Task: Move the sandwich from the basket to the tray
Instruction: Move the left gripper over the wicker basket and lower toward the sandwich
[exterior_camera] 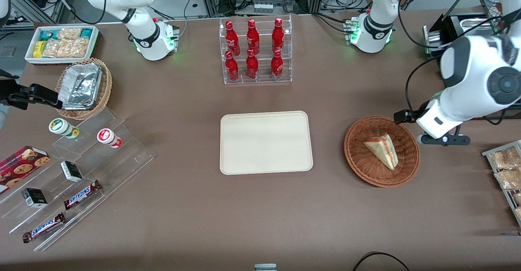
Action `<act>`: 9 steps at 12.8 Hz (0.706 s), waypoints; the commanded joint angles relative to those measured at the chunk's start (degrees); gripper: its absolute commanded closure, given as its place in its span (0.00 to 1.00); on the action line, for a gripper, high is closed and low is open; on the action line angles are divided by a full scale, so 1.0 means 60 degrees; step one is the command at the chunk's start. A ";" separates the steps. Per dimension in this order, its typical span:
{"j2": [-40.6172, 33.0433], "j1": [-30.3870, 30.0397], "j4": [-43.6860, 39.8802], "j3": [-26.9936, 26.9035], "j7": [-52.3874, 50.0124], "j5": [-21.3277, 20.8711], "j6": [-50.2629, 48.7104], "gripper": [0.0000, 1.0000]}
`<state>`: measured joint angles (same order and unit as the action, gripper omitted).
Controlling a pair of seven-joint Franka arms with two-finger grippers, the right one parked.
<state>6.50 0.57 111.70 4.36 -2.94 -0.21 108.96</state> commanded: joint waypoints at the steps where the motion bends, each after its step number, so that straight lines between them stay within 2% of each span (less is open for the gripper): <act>1: -0.0292 0.0111 0.1229 -0.0082 -0.0505 -0.0009 0.1579 0.00; 3: -0.0205 0.0140 0.1743 -0.0082 -0.1525 -0.0009 0.2795 0.00; 9: 0.0133 0.0623 0.2211 -0.0082 -0.8480 -0.0053 0.4407 0.00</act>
<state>7.27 3.26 122.88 4.45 -43.67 -0.25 131.10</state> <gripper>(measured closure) 0.000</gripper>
